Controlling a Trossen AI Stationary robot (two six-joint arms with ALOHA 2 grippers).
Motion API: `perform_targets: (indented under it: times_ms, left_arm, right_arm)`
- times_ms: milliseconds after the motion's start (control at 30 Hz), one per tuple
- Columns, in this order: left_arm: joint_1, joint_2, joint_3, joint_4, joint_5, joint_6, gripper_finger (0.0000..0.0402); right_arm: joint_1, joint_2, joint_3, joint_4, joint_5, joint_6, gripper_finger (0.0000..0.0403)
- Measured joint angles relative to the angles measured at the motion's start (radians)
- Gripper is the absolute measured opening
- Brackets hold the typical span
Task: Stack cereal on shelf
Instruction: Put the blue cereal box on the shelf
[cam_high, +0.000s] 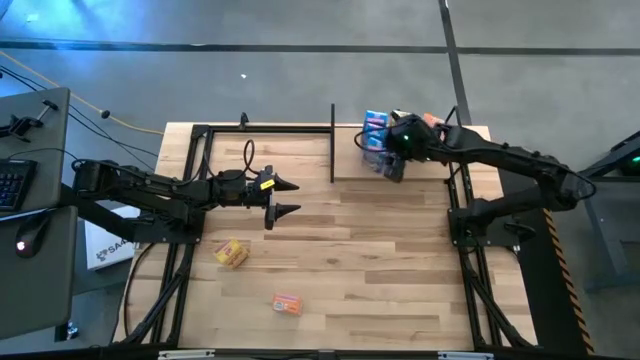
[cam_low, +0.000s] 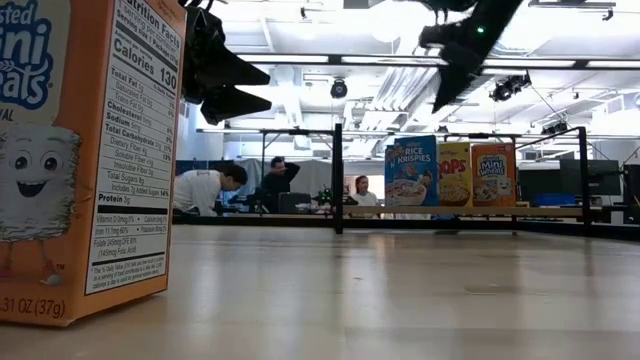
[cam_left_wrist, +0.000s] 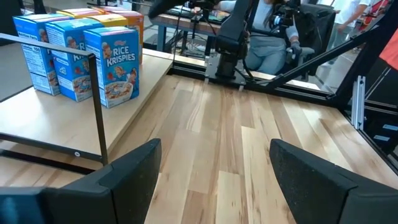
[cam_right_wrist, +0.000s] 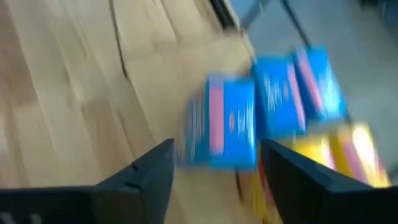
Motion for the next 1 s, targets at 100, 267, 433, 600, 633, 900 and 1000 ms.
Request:
perform_targets:
  times_ms: [100, 267, 433, 600, 633, 900, 1000]
  left_arm:
    - [0.000, 0.000, 0.000, -0.002, -0.001, 0.000, 0.0289]
    - [0.000, 0.000, 0.000, -0.003, -0.002, 0.000, 0.0289]
    - [0.000, 0.000, 0.000, -0.009, -0.006, 0.000, 0.0289]
    - [0.000, 0.000, 0.000, -0.012, -0.025, 0.000, 0.0289]
    - [0.000, 0.000, 0.000, -0.014, -0.027, 0.000, 0.0289]
    - [0.000, 0.000, 0.000, -0.016, -0.028, -0.001, 0.0289]
    - [-0.003, 0.000, 0.000, -0.021, -0.025, -0.009, 0.0289]
  right_arm:
    - [0.005, 0.002, -0.005, -0.104, 0.018, 0.086, 0.0159]
    - [0.003, 0.026, -0.067, -0.091, 0.006, 0.138, 0.0055]
    - [-0.022, 0.056, -0.117, -0.005, 0.010, 0.147, 0.0004]
    - [-0.048, 0.082, -0.126, 0.081, 0.011, 0.147, 0.0015]
    - [-0.052, 0.085, -0.126, 0.095, 0.011, 0.142, 0.0016]
    - [-0.089, 0.120, -0.126, 0.169, 0.033, 0.116, 0.0018]
    - [-0.089, 0.121, -0.124, 0.176, 0.073, 0.100, 0.0018]
